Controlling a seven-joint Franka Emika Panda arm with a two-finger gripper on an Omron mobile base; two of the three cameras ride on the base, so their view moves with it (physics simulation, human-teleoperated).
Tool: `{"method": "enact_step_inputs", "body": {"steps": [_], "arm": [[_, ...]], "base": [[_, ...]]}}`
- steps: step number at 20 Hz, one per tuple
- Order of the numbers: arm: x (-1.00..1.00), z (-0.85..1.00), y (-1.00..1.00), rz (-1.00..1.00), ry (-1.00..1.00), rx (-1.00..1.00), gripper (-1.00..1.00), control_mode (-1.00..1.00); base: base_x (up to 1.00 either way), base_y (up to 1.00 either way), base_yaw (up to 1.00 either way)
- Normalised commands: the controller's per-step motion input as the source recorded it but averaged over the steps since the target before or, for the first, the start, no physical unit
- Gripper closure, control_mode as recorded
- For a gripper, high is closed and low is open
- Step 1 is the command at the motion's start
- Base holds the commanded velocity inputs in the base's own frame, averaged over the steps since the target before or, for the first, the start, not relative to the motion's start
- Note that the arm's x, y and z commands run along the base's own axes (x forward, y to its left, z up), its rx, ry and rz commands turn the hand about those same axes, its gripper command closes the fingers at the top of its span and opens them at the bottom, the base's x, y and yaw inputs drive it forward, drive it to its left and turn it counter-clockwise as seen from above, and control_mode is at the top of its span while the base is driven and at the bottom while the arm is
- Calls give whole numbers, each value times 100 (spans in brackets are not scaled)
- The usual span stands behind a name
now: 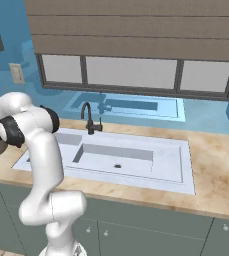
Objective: Dump the broccoli from the pot into the sink. Then turn on the water and wash the broccoli. Then turn off the water and put the broccoli back in the pot.
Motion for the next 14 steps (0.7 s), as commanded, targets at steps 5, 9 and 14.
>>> {"method": "enact_step_inputs", "body": {"steps": [5,9,14], "arm": [[0,-45,0,-1,0,1,100,-100],[0,-12,0,-4,0,4,100,-100],[0,2,-11,-14,0,10,100,-100]], "base": [[0,0,0],[0,0,0],[0,0,0]]}}
